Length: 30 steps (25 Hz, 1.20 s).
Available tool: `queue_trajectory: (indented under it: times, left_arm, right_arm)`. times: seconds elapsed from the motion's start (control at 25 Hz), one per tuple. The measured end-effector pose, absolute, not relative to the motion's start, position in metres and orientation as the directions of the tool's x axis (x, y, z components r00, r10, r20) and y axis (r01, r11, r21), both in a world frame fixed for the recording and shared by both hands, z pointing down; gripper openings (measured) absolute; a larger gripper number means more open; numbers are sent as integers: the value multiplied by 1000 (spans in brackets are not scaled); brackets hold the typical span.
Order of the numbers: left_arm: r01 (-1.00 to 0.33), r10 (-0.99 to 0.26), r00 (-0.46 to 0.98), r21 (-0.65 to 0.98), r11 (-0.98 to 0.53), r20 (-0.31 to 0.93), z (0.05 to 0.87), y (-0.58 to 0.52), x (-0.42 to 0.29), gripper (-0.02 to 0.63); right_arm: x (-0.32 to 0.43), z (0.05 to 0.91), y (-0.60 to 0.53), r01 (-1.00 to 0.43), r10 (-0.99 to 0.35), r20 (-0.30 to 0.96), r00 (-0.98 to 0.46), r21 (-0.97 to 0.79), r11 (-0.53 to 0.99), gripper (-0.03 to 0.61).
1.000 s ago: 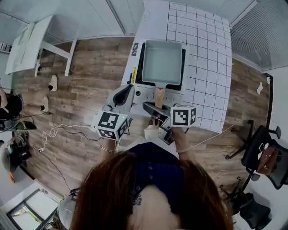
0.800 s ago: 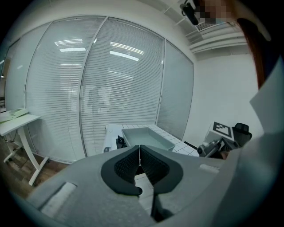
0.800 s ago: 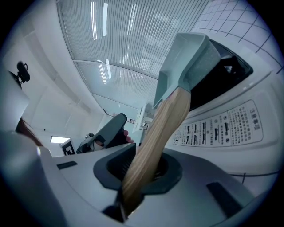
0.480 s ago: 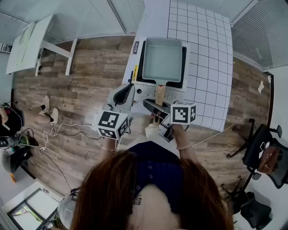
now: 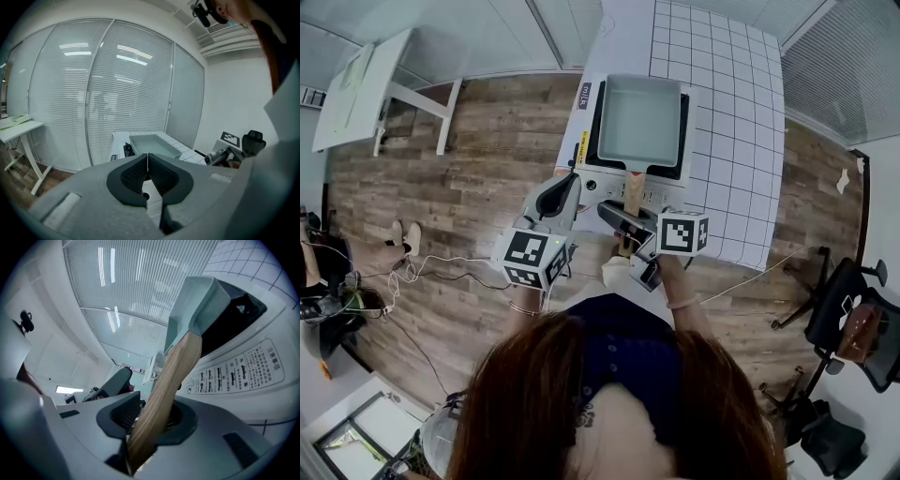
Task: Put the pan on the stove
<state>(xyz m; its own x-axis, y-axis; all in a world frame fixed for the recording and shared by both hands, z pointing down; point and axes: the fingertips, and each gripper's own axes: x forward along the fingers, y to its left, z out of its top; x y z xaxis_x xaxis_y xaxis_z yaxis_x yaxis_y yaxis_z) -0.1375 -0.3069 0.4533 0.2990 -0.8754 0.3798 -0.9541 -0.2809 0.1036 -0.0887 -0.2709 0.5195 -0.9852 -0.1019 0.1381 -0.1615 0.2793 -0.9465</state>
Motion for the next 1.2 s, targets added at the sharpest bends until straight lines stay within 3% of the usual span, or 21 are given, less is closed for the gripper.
queue_trajectory:
  times: [0.44, 1.2]
  left_arm:
    - [-955, -879, 295, 101, -278, 374, 452, -295, -139, 14]
    - [-950, -883, 311, 91, -299, 351, 444, -275, -129, 14]
  right_arm:
    - [-82, 522, -274, -165, -166, 127, -978, -957, 238, 175]
    - [-54, 518, -272, -213, -252, 147, -956, -942, 259, 193]
